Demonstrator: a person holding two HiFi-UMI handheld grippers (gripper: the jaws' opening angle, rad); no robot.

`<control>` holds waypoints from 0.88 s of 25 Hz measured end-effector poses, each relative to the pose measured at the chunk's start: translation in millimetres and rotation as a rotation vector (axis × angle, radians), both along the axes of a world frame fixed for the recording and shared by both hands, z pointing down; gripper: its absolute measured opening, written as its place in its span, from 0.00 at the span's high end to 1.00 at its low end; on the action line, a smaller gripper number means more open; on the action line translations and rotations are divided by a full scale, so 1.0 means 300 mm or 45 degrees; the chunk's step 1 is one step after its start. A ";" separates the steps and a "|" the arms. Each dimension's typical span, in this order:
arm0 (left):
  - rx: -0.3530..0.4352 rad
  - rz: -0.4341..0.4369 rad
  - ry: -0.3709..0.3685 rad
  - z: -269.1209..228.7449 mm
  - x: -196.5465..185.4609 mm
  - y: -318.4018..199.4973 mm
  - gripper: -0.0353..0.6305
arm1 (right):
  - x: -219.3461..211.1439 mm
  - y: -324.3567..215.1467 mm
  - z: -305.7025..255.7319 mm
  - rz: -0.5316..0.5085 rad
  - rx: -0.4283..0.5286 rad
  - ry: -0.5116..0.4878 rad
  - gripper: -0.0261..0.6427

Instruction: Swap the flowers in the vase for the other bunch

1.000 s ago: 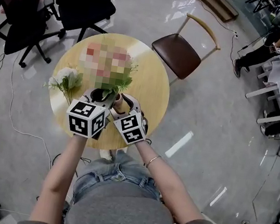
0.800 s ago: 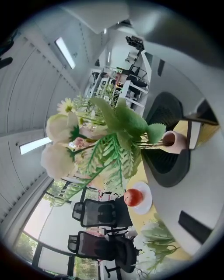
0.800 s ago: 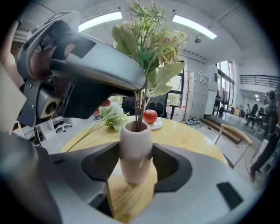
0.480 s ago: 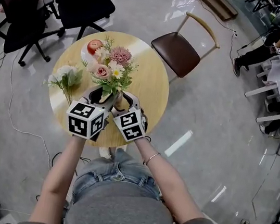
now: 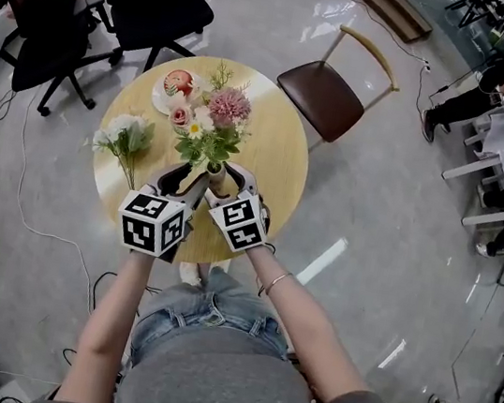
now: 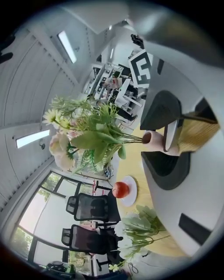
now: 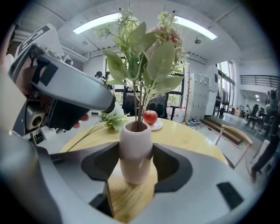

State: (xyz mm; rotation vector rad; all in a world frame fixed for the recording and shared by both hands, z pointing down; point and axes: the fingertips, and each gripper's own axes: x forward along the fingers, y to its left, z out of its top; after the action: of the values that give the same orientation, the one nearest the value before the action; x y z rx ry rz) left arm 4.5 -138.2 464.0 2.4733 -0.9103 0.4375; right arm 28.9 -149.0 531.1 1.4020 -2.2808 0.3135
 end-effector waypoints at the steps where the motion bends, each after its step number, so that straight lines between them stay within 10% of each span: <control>1: -0.008 -0.010 0.003 0.005 -0.012 0.002 0.70 | -0.002 -0.001 0.000 0.000 0.003 -0.001 0.59; 22: -0.084 -0.072 0.006 0.070 -0.119 0.066 0.73 | 0.052 0.126 0.043 0.104 -0.029 0.019 0.59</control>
State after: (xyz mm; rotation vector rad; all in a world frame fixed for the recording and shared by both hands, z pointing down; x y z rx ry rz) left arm -31.3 -118.4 484.9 2.3823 -0.9461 0.4355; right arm 44.5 -111.3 544.0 1.4839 -2.2053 0.3522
